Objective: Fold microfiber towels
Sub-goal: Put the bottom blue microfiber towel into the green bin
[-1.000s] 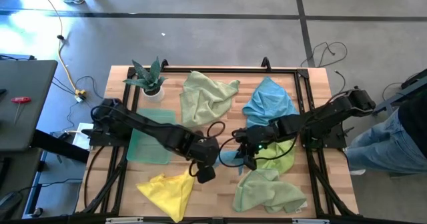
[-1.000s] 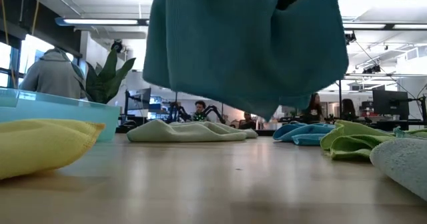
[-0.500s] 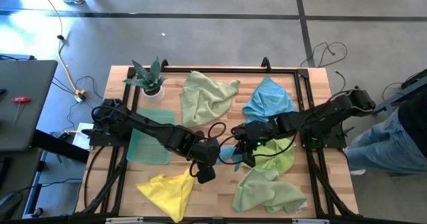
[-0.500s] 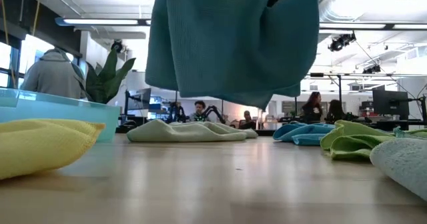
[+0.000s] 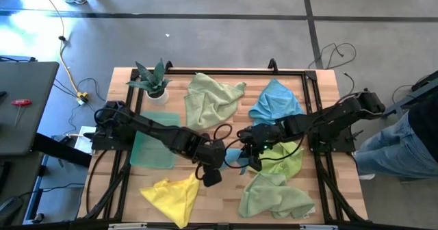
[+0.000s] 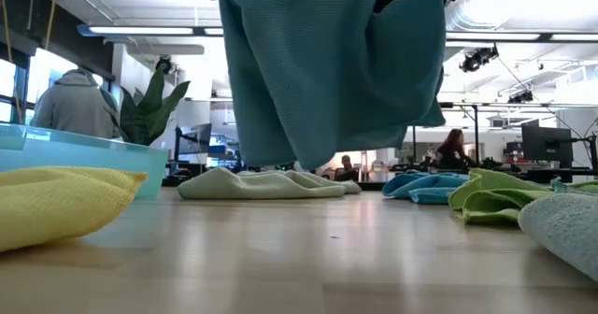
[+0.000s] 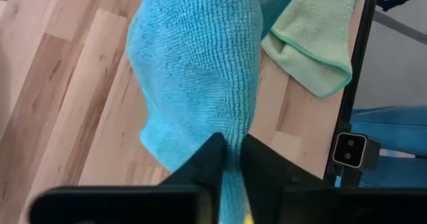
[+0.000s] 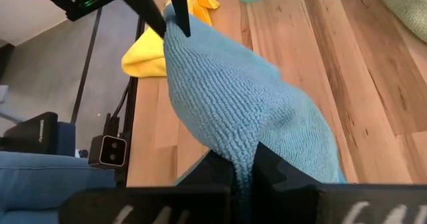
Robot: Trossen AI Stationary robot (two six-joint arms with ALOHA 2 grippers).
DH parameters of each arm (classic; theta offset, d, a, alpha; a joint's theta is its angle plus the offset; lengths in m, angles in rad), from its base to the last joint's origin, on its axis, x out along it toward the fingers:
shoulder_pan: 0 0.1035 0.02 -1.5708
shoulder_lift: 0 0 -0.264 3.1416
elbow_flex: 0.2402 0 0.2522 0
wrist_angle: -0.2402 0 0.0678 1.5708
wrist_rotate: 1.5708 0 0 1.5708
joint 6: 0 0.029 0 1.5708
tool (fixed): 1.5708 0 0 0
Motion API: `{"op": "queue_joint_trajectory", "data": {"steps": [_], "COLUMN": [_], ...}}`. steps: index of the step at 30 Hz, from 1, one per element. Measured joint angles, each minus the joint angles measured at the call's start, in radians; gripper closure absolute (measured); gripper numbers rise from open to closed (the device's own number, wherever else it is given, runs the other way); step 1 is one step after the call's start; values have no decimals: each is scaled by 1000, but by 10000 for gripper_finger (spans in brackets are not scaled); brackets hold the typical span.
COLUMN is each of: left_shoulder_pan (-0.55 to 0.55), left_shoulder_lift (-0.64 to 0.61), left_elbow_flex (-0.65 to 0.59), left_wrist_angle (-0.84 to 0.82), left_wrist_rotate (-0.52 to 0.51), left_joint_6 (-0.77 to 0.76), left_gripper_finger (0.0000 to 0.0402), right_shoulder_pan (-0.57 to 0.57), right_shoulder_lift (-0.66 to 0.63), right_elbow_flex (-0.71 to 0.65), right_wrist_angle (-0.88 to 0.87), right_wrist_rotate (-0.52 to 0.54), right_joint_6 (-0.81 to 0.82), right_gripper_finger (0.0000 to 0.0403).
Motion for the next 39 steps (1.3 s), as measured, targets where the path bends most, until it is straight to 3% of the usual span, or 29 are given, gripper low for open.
{"op": "queue_joint_trajectory", "data": {"steps": [3,6,14,18,23,26,33,39], "left_shoulder_pan": [2,3,3,21,29,28,50,117], "left_shoulder_lift": [0,0,0,-23,-59,-70,-94,-190], "left_elbow_flex": [0,0,0,1,1,-12,-222,-466], "left_wrist_angle": [2,2,-23,-209,-497,-605,-602,-501], "left_wrist_rotate": [-3,-7,27,39,-192,-279,-286,-168], "left_joint_6": [7,7,47,-3,-144,-217,-294,-379], "left_gripper_finger": [395,393,312,285,290,301,326,357], "right_shoulder_pan": [0,0,-14,-42,-59,-59,-44,-29], "right_shoulder_lift": [0,0,0,1,0,-14,-102,-164], "right_elbow_flex": [0,0,0,0,0,0,0,2], "right_wrist_angle": [0,0,-21,-68,-77,-71,-66,-74], "right_wrist_rotate": [0,0,0,2,2,2,24,56], "right_joint_6": [1,6,4,4,0,0,8,8], "right_gripper_finger": [403,403,403,403,403,403,403,403]}}
